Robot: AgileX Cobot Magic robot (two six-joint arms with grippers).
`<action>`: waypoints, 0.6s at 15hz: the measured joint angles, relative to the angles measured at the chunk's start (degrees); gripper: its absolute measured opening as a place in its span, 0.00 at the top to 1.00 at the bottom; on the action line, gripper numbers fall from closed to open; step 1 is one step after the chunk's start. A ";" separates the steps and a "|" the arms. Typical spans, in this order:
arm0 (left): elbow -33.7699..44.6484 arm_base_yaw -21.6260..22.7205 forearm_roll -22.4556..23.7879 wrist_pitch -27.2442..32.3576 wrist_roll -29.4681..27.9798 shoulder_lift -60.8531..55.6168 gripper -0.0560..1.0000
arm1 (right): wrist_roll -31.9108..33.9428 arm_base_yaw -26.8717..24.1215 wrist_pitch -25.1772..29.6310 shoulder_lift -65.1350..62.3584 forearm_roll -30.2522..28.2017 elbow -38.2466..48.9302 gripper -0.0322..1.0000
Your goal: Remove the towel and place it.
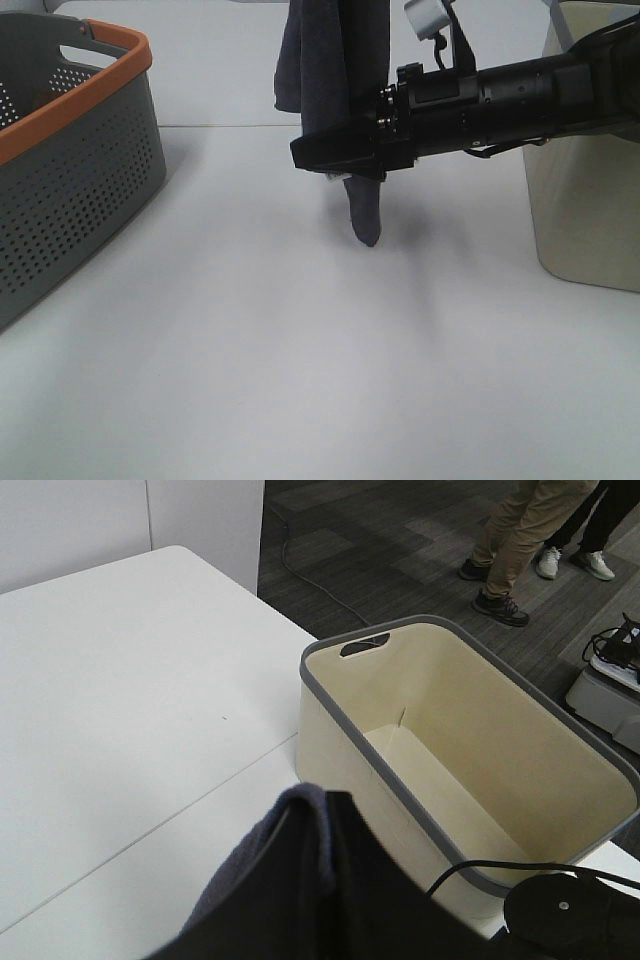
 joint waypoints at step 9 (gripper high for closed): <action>0.00 0.00 0.06 1.20 0.06 0.00 0.95 | 6.19 0.00 -0.17 1.89 -1.49 0.00 0.31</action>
